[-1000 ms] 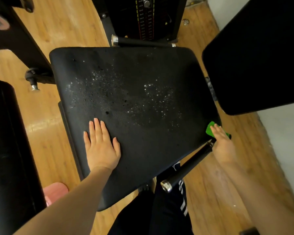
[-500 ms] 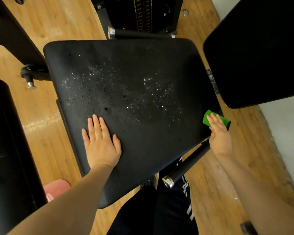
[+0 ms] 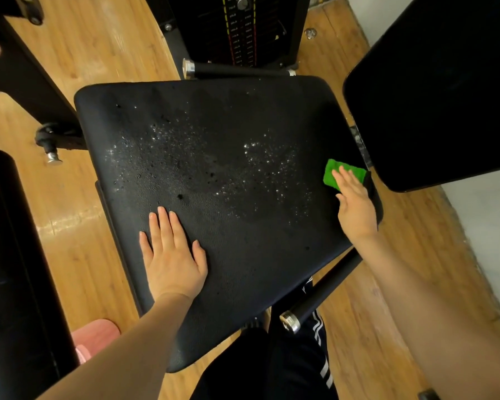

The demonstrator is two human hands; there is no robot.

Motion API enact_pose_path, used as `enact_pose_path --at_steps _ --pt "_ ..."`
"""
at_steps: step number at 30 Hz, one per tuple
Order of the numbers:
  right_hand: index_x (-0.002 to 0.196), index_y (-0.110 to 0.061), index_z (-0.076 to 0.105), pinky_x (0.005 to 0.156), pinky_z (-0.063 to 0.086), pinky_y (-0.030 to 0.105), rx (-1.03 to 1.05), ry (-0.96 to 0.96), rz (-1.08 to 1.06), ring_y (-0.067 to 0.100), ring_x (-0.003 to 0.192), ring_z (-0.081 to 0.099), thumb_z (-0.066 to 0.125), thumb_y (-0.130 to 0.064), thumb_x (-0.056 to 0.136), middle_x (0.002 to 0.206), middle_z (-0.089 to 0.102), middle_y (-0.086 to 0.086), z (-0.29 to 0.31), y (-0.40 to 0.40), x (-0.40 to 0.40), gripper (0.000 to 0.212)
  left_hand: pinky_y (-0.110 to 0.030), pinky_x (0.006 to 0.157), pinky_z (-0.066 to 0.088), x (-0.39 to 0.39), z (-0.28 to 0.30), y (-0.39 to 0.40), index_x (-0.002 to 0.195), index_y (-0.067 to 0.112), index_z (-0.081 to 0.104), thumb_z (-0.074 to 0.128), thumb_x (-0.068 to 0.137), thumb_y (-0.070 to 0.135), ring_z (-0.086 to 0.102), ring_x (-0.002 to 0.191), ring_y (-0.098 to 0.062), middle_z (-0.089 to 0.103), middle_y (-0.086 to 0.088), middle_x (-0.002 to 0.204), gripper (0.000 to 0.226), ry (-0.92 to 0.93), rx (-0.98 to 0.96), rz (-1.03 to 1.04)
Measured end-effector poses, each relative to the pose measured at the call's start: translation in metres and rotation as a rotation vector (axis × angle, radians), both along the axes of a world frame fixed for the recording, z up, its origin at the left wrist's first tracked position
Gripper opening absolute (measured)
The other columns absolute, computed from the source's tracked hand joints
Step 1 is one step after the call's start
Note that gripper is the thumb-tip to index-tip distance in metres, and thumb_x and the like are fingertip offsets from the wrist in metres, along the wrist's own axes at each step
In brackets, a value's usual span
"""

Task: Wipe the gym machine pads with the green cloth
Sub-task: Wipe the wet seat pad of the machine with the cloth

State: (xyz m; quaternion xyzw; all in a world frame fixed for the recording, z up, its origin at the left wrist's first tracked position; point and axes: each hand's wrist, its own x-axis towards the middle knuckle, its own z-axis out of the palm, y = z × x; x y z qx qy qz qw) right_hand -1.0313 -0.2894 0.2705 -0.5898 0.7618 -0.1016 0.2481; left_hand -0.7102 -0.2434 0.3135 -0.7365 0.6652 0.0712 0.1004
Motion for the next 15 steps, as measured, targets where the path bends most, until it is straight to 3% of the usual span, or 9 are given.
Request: enact_pose_path --at_steps 5,10,15 --pt "0.142 -0.016 0.036 0.112 0.01 0.023 0.037 0.02 -0.053 0.003 0.135 0.016 0.039 0.013 0.09 0.15 0.031 -0.001 0.004 0.045 -0.005 0.06 -0.039 0.116 -0.006 -0.001 0.001 -0.001 0.146 -0.005 0.03 0.022 0.09 0.039 0.017 0.145 -0.035 0.024 -0.021 0.156 0.071 -0.017 0.023 0.0" --pt "0.132 -0.007 0.051 0.109 0.025 0.031 -0.005 0.055 -0.039 0.024 0.133 0.039 0.051 -0.002 0.093 0.139 0.047 0.01 0.006 0.035 -0.01 0.04 -0.04 0.116 -0.005 -0.001 0.001 -0.001 0.146 -0.005 0.032 0.023 0.09 0.038 0.018 0.145 -0.035 0.026 -0.021 0.155 0.071 -0.011 0.022 0.003" --pt "0.125 -0.003 0.057 0.103 0.035 0.028 -0.158 -0.049 -0.047 0.027 0.121 0.053 0.052 0.0 0.091 0.128 0.057 0.016 0.027 -0.045 0.011 0.035 -0.044 0.116 0.002 0.0 0.0 -0.001 0.145 -0.004 0.033 0.026 0.091 0.038 0.022 0.143 -0.035 0.03 -0.021 0.154 0.069 -0.029 0.029 -0.01"
